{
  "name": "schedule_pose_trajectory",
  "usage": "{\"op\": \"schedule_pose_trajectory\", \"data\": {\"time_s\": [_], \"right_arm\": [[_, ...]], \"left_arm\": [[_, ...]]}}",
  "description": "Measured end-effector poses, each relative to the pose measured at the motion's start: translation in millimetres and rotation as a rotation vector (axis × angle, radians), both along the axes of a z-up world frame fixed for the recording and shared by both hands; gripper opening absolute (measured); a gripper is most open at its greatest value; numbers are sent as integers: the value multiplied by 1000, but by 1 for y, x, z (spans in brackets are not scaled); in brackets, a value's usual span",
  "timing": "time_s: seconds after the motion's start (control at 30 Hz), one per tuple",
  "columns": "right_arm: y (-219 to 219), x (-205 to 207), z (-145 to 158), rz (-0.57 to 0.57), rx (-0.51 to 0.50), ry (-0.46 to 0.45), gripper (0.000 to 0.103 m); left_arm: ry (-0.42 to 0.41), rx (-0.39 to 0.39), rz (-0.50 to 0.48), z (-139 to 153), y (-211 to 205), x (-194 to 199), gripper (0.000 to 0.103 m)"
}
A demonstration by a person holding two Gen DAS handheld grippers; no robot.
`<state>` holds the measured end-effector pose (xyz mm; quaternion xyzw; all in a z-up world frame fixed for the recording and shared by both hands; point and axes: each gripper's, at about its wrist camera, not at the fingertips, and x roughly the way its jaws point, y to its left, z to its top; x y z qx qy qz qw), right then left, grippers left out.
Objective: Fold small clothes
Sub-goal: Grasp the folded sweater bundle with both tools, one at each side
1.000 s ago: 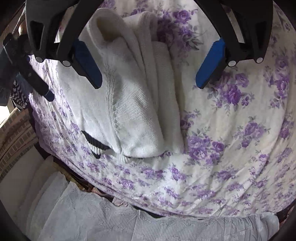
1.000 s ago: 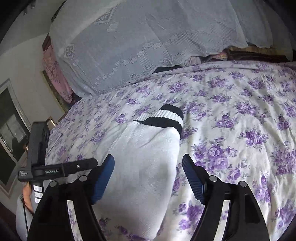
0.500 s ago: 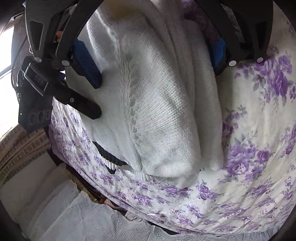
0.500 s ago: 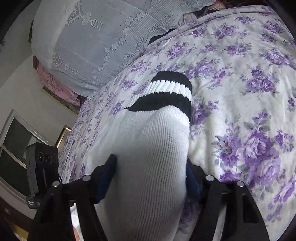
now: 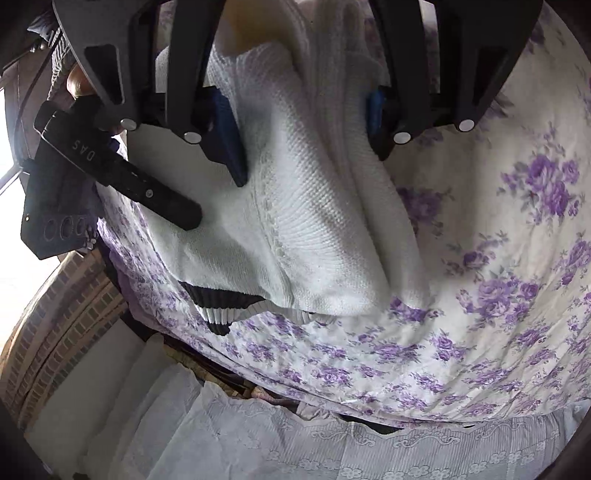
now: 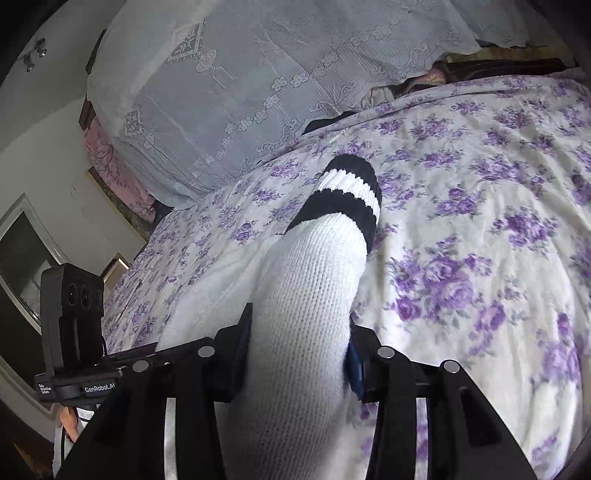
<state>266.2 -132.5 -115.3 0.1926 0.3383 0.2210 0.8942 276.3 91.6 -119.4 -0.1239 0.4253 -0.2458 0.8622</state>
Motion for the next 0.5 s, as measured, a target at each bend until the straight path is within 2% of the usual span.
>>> {"op": "schedule_pose_trajectory", "data": {"time_s": [0.13,0.27,0.5], "right_arm": [[-28,-29,-4,-38,35,36,44],[-55,-60,-9,-58,65,58,43],[-98,-119,-3,-109,15,41,43]], "left_arm": [[-32,54,-25,-2,-31,-29,53],[-58,72,-45,-2,-55,-55,54],[-73,66,-125,5,-105,-88,54]]}}
